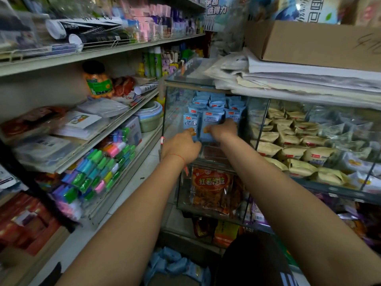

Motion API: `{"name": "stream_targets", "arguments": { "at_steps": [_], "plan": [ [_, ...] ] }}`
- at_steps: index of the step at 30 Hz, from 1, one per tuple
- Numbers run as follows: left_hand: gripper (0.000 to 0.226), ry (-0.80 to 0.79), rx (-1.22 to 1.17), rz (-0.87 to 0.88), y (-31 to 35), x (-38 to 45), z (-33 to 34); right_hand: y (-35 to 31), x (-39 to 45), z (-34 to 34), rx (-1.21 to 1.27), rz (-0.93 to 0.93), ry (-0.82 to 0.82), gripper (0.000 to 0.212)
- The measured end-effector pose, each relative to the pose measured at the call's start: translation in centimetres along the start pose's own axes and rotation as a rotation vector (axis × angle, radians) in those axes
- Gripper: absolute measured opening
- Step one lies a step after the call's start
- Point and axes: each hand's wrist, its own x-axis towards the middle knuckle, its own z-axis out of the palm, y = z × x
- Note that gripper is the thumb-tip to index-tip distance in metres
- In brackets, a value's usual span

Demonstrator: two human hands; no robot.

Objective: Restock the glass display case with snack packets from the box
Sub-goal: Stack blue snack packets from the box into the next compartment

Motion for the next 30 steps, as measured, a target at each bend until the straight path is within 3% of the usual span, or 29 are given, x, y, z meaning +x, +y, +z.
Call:
{"name": "stream_targets", "arguments": {
  "at_steps": [5, 7, 9, 12, 17, 21, 24, 27, 29, 30],
  "plan": [
    [0.036, -0.01, 0.06, 0.017, -0.4, 0.3, 0.1, -0.1, 0.7, 0.1, -0.185, 0.059, -0.081, 0.059],
    [0.038, -0.006, 0.069, 0.015, -0.5, 0.3, 0.2, -0.5, 0.1, 0.2, -0.341, -0.014, 0.017, 0.06],
    [0.037, -0.001, 0.081, 0.021, -0.4, 0.4, 0.1, -0.7, 0.3, 0.5, -0.445, -0.06, -0.023, 0.057],
    [0.028, 0.003, 0.08, 0.032, -0.3, 0.3, 0.0, -0.3, 0.7, 0.6, -0.34, 0.036, -0.117, 0.054],
    [0.033, 0.012, 0.108, 0.031, -0.3, 0.4, 0.2, 0.2, 1.5, 1.1, -0.427, -0.006, -0.031, 0.053],
    [0.025, 0.041, 0.095, 0.032, -0.5, 0.2, 0.1, -0.1, 0.9, 1.5, -0.28, 0.08, 0.058, 0.081],
    [0.022, 0.031, 0.073, 0.022, -0.5, 0.1, 0.4, -0.8, -0.6, 1.2, -0.207, 0.035, 0.129, 0.08],
    [0.02, 0.187, -0.127, 0.157, -1.0, -0.8, 0.5, -1.4, -4.9, 0.9, -0.049, -0.239, 0.123, 0.065],
    [0.016, 0.528, -0.281, 0.317, -2.2, -2.7, 0.2, -0.7, -8.7, 0.8, -0.015, -0.599, 0.21, 0.049],
    [0.015, 0.699, -0.317, 0.313, -3.1, -3.8, 0.2, -0.1, -10.4, 0.9, -0.028, -0.785, 0.265, 0.04]
  ]
}}
